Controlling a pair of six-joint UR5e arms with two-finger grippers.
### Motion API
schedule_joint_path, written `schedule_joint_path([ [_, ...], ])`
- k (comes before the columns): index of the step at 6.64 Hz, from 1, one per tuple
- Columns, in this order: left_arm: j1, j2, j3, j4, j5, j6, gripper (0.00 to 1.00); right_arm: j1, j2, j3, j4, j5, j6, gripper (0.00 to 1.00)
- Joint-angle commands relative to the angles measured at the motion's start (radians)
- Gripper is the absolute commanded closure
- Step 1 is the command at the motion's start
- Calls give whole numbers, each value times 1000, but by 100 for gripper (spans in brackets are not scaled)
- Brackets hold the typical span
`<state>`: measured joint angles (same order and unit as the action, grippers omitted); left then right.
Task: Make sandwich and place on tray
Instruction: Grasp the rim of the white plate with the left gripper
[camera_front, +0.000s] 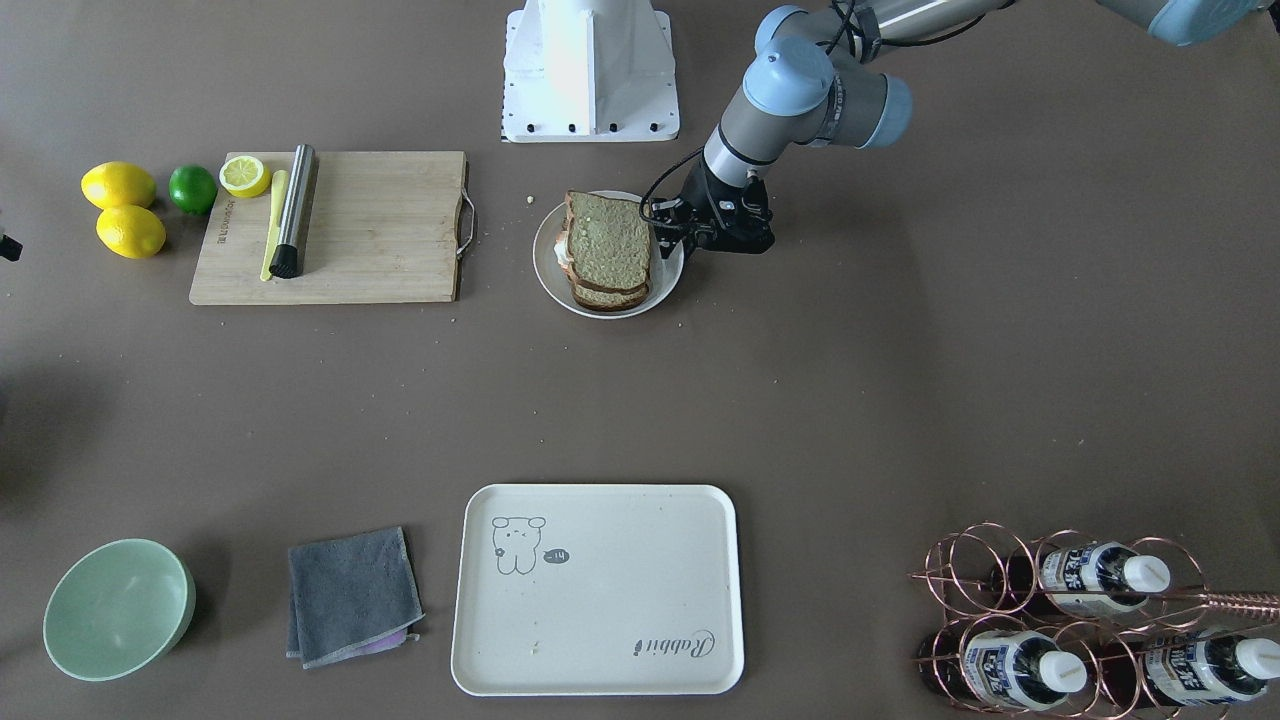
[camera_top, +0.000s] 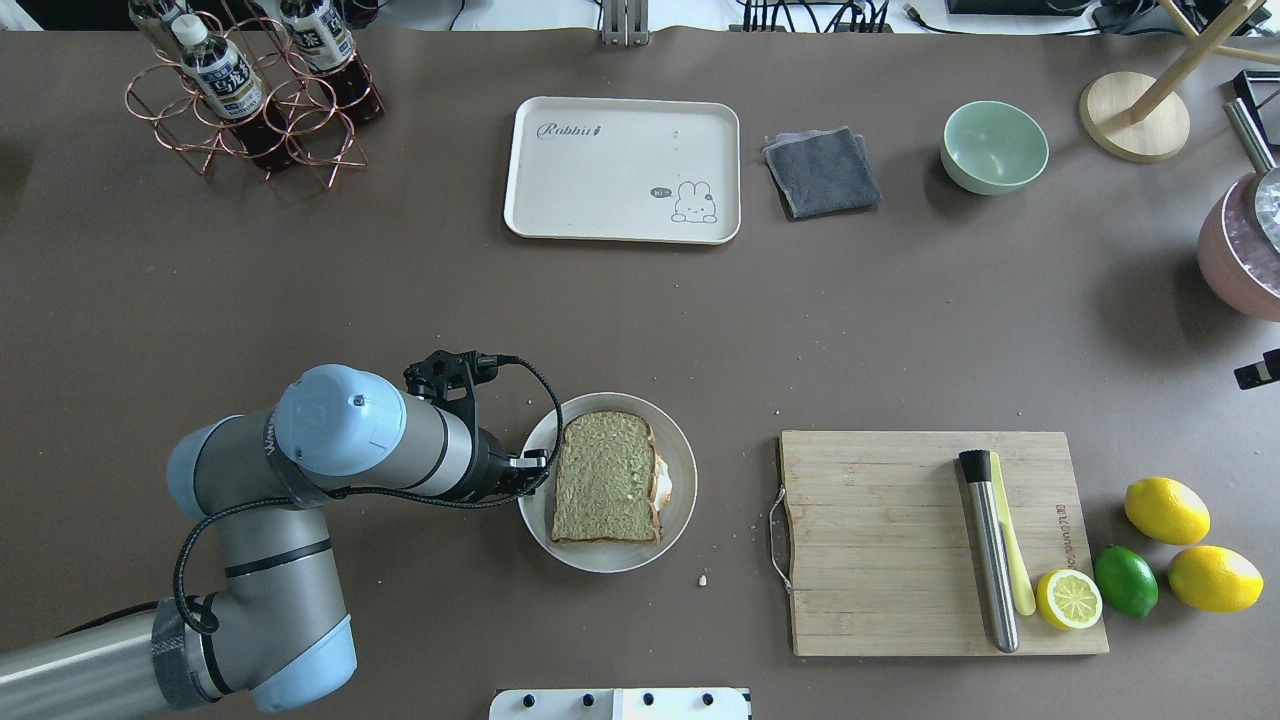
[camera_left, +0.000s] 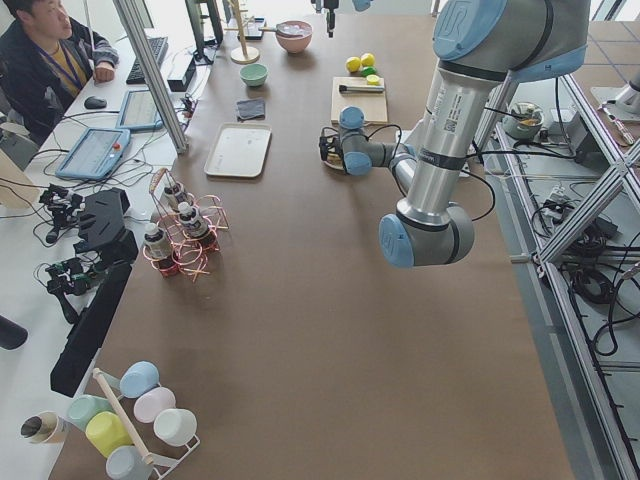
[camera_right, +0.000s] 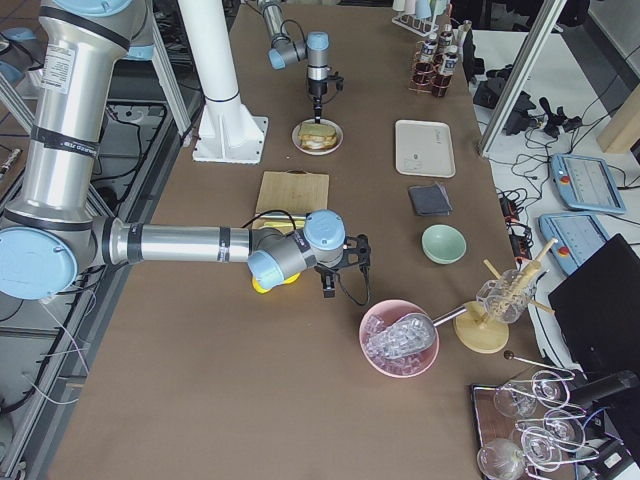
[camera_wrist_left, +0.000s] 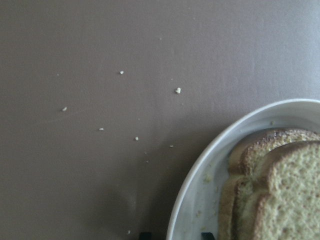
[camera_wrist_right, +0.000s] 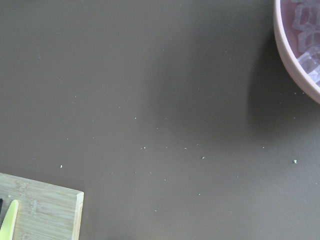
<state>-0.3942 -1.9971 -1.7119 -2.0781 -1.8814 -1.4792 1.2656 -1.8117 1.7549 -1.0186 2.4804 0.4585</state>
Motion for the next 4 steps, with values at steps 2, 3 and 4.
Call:
schedule_joint_path([
  [2,0,6,-2,1,-1,0,100,0,0,0,-2,2,0,0],
  [3,0,1,-3,1,-1,-1,100,-2,2,-2,-2,0,0,0],
  [4,-2,-2,-11,0,-2,-4,100,0,2,0,-2,0,0,0],
])
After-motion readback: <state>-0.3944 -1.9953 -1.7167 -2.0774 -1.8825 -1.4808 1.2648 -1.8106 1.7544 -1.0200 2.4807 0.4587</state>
